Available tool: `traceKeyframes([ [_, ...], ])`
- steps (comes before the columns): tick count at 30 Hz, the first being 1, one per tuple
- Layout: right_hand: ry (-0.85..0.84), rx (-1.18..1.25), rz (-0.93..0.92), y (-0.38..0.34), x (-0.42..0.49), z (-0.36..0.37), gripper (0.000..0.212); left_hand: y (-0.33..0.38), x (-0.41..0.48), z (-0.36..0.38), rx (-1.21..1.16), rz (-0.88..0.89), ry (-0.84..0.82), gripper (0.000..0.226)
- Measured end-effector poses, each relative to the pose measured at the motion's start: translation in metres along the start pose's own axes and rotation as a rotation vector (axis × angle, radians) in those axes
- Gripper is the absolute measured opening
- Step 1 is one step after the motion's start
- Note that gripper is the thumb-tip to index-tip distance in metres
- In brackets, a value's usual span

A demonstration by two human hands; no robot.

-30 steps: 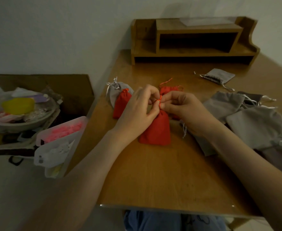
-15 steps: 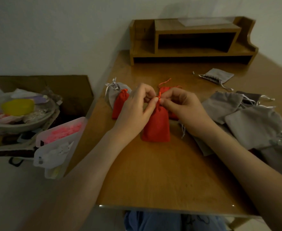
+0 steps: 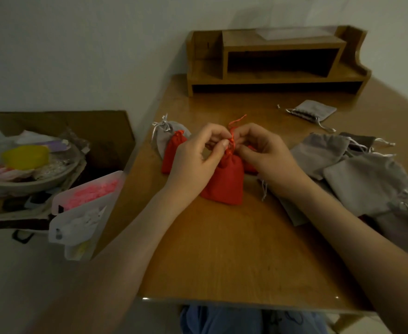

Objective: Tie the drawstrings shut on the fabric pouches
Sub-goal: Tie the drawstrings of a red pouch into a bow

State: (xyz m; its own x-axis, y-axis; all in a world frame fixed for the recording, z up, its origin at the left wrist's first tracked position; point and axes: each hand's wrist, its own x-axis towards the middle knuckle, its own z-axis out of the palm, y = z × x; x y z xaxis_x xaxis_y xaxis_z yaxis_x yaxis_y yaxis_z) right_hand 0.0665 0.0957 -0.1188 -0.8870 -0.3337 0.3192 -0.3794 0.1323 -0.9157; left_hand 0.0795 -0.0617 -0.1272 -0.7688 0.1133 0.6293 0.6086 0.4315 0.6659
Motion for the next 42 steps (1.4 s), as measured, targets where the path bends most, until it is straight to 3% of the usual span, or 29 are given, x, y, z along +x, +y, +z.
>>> traceKeyframes([
  [5, -0.027, 0.264, 0.136, -0.003, 0.0, -0.002, 0.014, -0.001, 0.0, -0.001, -0.117, -0.079, -0.01, 0.02],
  [12, -0.097, 0.232, 0.248, -0.001, 0.0, -0.003, 0.012, 0.002, 0.002, -0.001, -0.257, -0.162, 0.026, 0.023],
  [17, -0.064, 0.389, 0.301, -0.004, 0.001, -0.006, 0.007, 0.001, 0.001, -0.002, -0.138, -0.097, -0.057, 0.021],
  [22, -0.089, 0.374, 0.293, -0.003, 0.0, -0.009, 0.006, 0.002, 0.001, -0.004, -0.085, -0.101, -0.078, 0.026],
  [28, -0.123, 0.355, 0.282, -0.003, -0.001, -0.011, 0.005, 0.002, -0.002, -0.003, -0.001, -0.111, -0.087, 0.015],
  [37, -0.039, 0.37, 0.253, -0.005, 0.0, -0.002, 0.016, -0.003, 0.001, 0.0, -0.1, -0.174, -0.066, 0.042],
  [42, 0.014, 0.416, 0.258, -0.001, 0.002, 0.001, 0.026, -0.001, 0.001, 0.002, -0.064, -0.064, -0.007, 0.045],
])
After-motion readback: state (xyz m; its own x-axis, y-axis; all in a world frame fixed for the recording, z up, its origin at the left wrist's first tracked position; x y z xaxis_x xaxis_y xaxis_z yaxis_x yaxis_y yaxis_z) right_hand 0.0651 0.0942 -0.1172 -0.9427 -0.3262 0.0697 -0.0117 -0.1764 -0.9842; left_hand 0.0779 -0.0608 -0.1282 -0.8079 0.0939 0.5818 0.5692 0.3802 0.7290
